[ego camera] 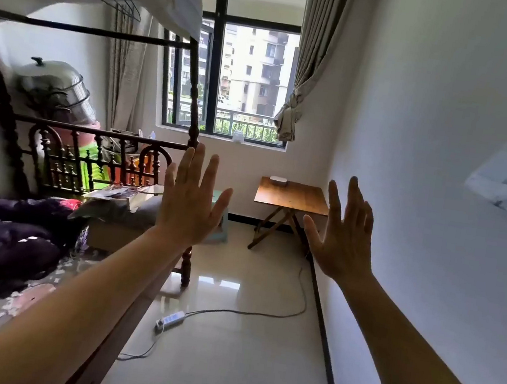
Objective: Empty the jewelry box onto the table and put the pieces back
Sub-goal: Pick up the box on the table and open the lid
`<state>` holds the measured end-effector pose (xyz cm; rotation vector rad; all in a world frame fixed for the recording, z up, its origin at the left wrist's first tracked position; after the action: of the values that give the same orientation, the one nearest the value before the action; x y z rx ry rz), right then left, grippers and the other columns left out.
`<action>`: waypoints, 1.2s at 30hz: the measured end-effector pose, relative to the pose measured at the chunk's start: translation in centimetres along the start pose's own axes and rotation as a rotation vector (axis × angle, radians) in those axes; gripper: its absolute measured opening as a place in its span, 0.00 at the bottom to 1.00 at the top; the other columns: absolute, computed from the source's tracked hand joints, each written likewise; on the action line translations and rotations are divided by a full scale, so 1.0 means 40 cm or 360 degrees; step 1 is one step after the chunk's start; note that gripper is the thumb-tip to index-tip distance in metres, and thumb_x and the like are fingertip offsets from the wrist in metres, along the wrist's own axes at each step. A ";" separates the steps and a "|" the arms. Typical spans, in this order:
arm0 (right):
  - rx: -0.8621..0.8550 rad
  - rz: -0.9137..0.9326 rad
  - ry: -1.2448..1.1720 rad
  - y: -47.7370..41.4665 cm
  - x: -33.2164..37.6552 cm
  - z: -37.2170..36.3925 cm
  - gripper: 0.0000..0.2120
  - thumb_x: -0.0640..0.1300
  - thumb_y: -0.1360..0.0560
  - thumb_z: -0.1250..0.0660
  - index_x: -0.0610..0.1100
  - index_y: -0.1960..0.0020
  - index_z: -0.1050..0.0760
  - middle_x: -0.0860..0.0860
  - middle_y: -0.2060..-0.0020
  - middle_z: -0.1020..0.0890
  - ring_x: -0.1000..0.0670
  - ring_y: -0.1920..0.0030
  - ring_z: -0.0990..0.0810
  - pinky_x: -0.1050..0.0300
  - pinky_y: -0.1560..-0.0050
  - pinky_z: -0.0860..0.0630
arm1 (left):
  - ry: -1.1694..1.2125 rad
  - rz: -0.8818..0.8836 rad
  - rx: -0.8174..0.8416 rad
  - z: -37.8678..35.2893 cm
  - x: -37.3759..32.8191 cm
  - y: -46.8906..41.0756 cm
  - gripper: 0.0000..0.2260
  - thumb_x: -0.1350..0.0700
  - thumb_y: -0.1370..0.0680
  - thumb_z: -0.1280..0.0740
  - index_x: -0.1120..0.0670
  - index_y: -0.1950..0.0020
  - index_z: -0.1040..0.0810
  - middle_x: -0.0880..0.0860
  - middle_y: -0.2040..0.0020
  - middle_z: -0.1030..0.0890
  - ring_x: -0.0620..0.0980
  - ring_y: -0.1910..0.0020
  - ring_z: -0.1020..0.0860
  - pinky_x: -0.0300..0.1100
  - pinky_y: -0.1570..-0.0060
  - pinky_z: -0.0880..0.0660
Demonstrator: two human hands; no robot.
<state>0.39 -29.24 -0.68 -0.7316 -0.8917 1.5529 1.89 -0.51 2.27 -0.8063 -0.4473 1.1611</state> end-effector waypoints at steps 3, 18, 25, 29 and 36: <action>0.0116 -0.0037 0.0025 -0.058 0.012 -0.140 0.39 0.63 0.21 0.40 0.49 0.19 0.54 0.42 0.19 0.55 0.40 0.21 0.50 0.42 0.24 0.50 | -0.0016 0.0023 0.0093 -0.103 0.095 -0.085 0.34 0.37 0.19 0.55 0.55 0.19 0.48 0.58 0.18 0.52 0.58 0.19 0.54 0.62 0.24 0.53; 0.0226 -0.0128 -0.0015 -0.360 -0.228 -0.799 0.39 0.63 0.21 0.42 0.48 0.19 0.54 0.40 0.20 0.52 0.38 0.22 0.46 0.38 0.25 0.46 | 0.0016 -0.0057 0.0148 -0.732 0.246 -0.555 0.33 0.38 0.19 0.53 0.56 0.20 0.44 0.59 0.18 0.50 0.58 0.20 0.50 0.61 0.25 0.51; 0.0353 -0.0196 -0.0077 -0.583 -0.422 -1.150 0.39 0.63 0.21 0.42 0.49 0.19 0.55 0.41 0.20 0.54 0.38 0.21 0.48 0.36 0.26 0.44 | -0.0046 0.0016 0.0227 -1.044 0.303 -0.861 0.34 0.37 0.20 0.55 0.57 0.20 0.44 0.59 0.18 0.49 0.59 0.20 0.50 0.61 0.25 0.50; 0.0408 -0.0241 -0.0098 -0.717 -0.478 -1.342 0.39 0.63 0.20 0.43 0.49 0.19 0.56 0.41 0.20 0.55 0.39 0.21 0.51 0.40 0.24 0.51 | -0.0043 0.0024 0.0223 -1.188 0.367 -0.994 0.35 0.36 0.20 0.56 0.57 0.20 0.42 0.60 0.19 0.47 0.60 0.20 0.48 0.61 0.26 0.49; 0.0487 -0.0166 -0.0040 -0.921 -0.516 -1.745 0.38 0.65 0.20 0.47 0.49 0.19 0.57 0.43 0.20 0.58 0.40 0.20 0.53 0.41 0.24 0.54 | -0.0050 0.0067 0.0225 -1.516 0.546 -1.220 0.34 0.36 0.20 0.57 0.54 0.19 0.44 0.59 0.18 0.50 0.60 0.20 0.49 0.60 0.25 0.52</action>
<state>81.48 -36.78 -5.75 -0.4405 -0.6785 1.5633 82.26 -8.33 -1.95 -0.6782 -0.3712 1.2321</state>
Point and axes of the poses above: each hand's wrist, its own y-axis away from the middle knuckle, its own z-axis out of the back of the hand, x = y × z, the point moved 3 cm from there along -y, towards the middle knuckle
